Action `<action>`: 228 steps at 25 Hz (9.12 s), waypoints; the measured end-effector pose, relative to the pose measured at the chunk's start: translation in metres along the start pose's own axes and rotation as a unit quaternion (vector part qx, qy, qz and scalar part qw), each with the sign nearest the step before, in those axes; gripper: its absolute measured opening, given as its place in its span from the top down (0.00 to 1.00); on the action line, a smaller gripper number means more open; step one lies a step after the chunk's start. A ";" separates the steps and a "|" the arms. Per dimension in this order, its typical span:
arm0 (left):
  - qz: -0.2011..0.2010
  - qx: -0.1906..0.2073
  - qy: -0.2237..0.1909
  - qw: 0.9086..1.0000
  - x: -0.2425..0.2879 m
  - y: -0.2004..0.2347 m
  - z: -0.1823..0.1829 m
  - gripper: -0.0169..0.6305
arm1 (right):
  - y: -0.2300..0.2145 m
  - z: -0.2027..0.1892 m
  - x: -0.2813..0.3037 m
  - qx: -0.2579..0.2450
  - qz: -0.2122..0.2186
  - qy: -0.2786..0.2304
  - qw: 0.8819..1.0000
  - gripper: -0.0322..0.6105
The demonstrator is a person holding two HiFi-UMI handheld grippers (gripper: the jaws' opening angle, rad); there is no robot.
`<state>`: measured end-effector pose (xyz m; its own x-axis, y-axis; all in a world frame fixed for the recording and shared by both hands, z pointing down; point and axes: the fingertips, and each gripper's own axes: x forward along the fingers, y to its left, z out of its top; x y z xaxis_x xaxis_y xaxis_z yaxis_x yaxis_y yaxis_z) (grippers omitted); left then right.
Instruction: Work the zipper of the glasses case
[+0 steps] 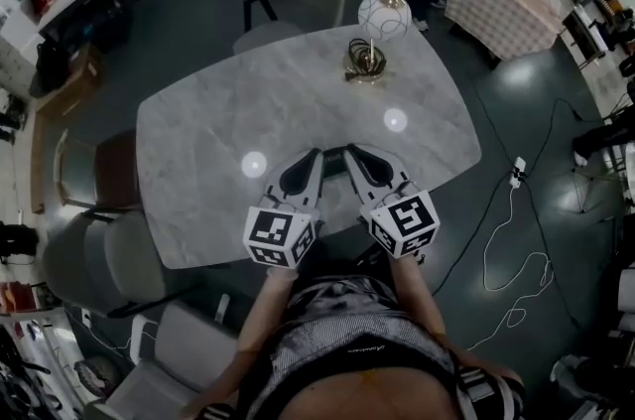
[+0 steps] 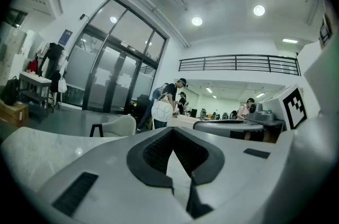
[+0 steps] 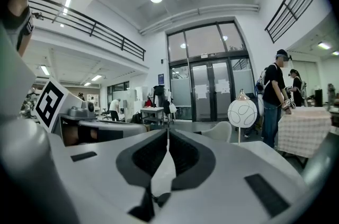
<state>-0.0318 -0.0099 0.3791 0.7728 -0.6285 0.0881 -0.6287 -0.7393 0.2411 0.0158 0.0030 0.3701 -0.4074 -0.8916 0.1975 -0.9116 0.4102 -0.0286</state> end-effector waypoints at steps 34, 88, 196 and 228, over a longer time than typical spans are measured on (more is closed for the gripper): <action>0.101 -0.024 0.035 0.994 0.069 0.088 -0.015 0.97 | -0.048 -0.022 0.113 -0.003 0.136 0.074 0.988 0.85; -0.110 -0.115 0.338 0.928 0.038 0.078 -0.265 0.54 | -0.042 -0.264 0.067 -0.148 0.208 0.376 0.891 0.85; -0.184 -0.524 -0.026 0.831 0.009 0.065 -0.202 0.87 | 0.007 -0.256 0.054 -0.298 0.449 0.338 0.772 0.46; -0.062 -0.422 0.184 0.886 0.012 0.061 -0.283 0.94 | -0.004 -0.321 0.065 -0.413 0.404 0.395 0.714 0.46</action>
<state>-0.0367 0.0056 0.6688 0.9046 -0.3197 0.2819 -0.3687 -0.2552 0.8938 0.0104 0.0054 0.6977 -0.3259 -0.0473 0.9442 0.0812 0.9937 0.0778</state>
